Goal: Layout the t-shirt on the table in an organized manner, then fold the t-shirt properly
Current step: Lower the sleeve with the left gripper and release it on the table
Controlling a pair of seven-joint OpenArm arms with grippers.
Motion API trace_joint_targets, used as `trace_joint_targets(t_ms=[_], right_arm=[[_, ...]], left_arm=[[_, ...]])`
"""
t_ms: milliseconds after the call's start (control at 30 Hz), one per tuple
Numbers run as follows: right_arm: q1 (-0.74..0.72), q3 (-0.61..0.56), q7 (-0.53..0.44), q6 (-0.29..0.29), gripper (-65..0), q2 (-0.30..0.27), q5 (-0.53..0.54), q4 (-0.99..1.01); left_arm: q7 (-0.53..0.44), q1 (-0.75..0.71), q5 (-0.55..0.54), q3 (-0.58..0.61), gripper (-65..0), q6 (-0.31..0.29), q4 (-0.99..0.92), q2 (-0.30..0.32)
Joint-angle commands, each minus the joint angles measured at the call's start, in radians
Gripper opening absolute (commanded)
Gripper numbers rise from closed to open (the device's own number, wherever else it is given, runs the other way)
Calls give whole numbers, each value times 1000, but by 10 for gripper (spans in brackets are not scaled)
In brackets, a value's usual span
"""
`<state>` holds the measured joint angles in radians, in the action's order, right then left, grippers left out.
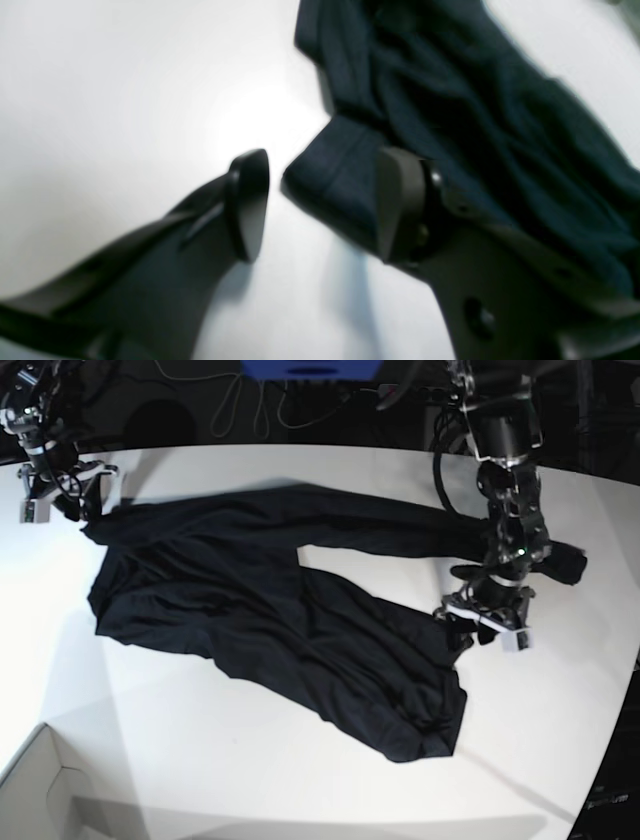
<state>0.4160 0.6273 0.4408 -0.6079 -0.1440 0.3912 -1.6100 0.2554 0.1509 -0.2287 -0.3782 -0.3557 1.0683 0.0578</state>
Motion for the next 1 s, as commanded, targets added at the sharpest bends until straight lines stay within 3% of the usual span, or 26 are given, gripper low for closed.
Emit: trace_joint_targets(t_ms=[0, 200, 267, 333, 367, 433, 667, 967], right_arm=[[2, 6, -27, -7, -424, -12, 15, -17], [2, 6, -27, -7, -425, -12, 15, -17], [-4, 6, -29, -7, -426, -13, 15, -17], [-6, 6, -27, -7, -427, -27, 15, -17], [-7, 6, -27, -7, -427, -30, 15, -16], [-9, 6, -30, -7, -427, -33, 15, -13], [-42, -2, -27, -7, -429, -35, 15, -11], [-93, -70, -27, -7, -429, -47, 13, 52]], left_arm=[[-24, 37, -7, 5, -323, -9, -3, 4], [-26, 89, -10, 11, -337, -9, -138, 12], [-26, 95, -10, 5, -439, -9, -168, 15], [-26, 92, -16, -14, -620, -9, -170, 37], [-26, 88, -19, -35, -650, -9, -170, 49], [-26, 68, -21, -95, -626, -15, -168, 60], [-18, -46, -22, -368, -650, -21, 17, 84], [-18, -118, -22, -480, -650, -21, 109, 146]])
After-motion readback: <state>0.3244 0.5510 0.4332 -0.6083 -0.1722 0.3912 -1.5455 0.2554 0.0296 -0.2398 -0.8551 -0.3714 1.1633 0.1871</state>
